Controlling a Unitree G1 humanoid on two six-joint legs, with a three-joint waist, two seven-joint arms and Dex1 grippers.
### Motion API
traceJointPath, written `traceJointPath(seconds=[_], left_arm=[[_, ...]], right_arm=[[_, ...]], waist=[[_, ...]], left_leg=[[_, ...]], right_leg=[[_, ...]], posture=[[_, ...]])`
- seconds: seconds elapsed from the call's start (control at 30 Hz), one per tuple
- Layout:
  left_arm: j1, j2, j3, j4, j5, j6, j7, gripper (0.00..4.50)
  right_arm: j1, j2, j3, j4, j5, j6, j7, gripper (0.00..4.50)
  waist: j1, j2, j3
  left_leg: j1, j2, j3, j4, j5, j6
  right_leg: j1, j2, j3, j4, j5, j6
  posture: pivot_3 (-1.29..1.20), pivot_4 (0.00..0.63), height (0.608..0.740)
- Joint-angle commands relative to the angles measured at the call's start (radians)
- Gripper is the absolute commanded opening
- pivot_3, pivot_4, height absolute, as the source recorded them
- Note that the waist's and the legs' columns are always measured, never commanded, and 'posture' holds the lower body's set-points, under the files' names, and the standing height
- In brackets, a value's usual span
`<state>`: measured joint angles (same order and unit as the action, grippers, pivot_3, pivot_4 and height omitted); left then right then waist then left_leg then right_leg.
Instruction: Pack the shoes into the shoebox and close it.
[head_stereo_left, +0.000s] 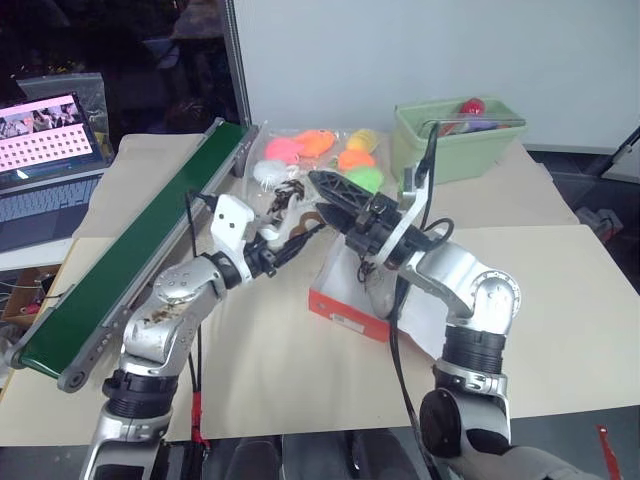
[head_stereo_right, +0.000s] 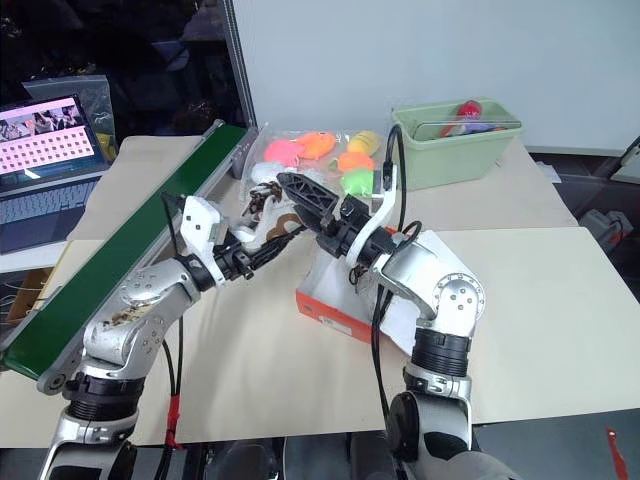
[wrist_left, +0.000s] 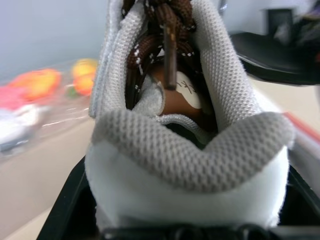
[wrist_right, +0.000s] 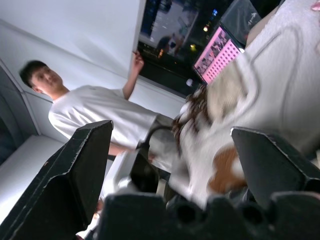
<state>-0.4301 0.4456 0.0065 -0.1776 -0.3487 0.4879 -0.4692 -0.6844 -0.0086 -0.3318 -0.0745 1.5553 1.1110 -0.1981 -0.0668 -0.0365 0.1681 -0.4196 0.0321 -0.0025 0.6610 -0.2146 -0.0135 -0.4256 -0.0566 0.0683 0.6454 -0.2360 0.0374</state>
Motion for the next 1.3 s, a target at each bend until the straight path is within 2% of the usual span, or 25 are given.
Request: traceJointPath(seconds=[0.03, 0.5, 0.67, 0.93, 1.13, 1.3], left_arm=[[-0.040, 0.003, 0.004, 0.015, 0.061, -0.061, 0.021, 3.00], [-0.078, -0.026, 0.033, -0.014, 0.066, -0.053, 0.023, 3.00], [-0.087, -0.036, 0.083, -0.113, -0.067, 0.045, -0.014, 3.00], [-0.065, 0.024, 0.087, -0.207, -0.125, 0.136, -0.049, 3.00], [-0.070, 0.015, 0.061, -0.255, -0.157, 0.174, -0.050, 3.00], [-0.095, -0.006, 0.050, -0.277, -0.187, 0.201, -0.045, 3.00]], right_arm=[[0.003, -0.025, 0.029, -0.042, 0.037, -0.039, 0.009, 4.50], [0.032, -0.087, 0.102, -0.043, 0.010, -0.083, 0.056, 4.50], [0.038, -0.101, 0.114, -0.036, -0.001, -0.100, 0.069, 4.50], [0.039, -0.110, 0.125, -0.024, -0.010, -0.113, 0.084, 4.50], [0.016, -0.103, 0.138, 0.004, -0.057, -0.132, 0.103, 4.50], [-0.013, -0.080, 0.155, 0.065, -0.159, -0.170, 0.140, 4.50]], waist=[[0.002, 0.000, 0.000], [0.009, 0.000, 0.000], [0.010, 0.000, 0.000], [0.013, 0.000, 0.000], [0.016, 0.000, 0.000], [0.018, 0.000, 0.000]], left_leg=[[0.000, 0.000, 0.000, 0.000, 0.000, 0.000], [-0.002, 0.000, 0.000, 0.000, 0.000, 0.000], [-0.003, 0.000, 0.000, 0.000, 0.000, 0.000], [-0.002, 0.000, 0.000, 0.000, 0.000, 0.000], [-0.002, 0.000, 0.000, 0.000, 0.000, 0.000], [-0.002, 0.000, 0.000, 0.000, 0.000, 0.000]], right_leg=[[0.000, 0.000, 0.000, 0.000, 0.000, 0.000], [-0.001, 0.000, 0.000, 0.001, 0.000, 0.000], [-0.001, 0.000, 0.000, 0.001, 0.000, 0.000], [-0.001, 0.000, 0.000, 0.000, 0.000, 0.000], [-0.001, 0.000, 0.000, 0.000, 0.000, 0.000], [-0.001, 0.000, 0.000, -0.001, 0.000, 0.000]], posture=[[0.00, 0.150, 0.729], [0.00, 0.150, 0.729], [0.00, 0.150, 0.729], [0.00, 0.150, 0.729], [0.00, 0.150, 0.729], [0.00, 0.150, 0.729]])
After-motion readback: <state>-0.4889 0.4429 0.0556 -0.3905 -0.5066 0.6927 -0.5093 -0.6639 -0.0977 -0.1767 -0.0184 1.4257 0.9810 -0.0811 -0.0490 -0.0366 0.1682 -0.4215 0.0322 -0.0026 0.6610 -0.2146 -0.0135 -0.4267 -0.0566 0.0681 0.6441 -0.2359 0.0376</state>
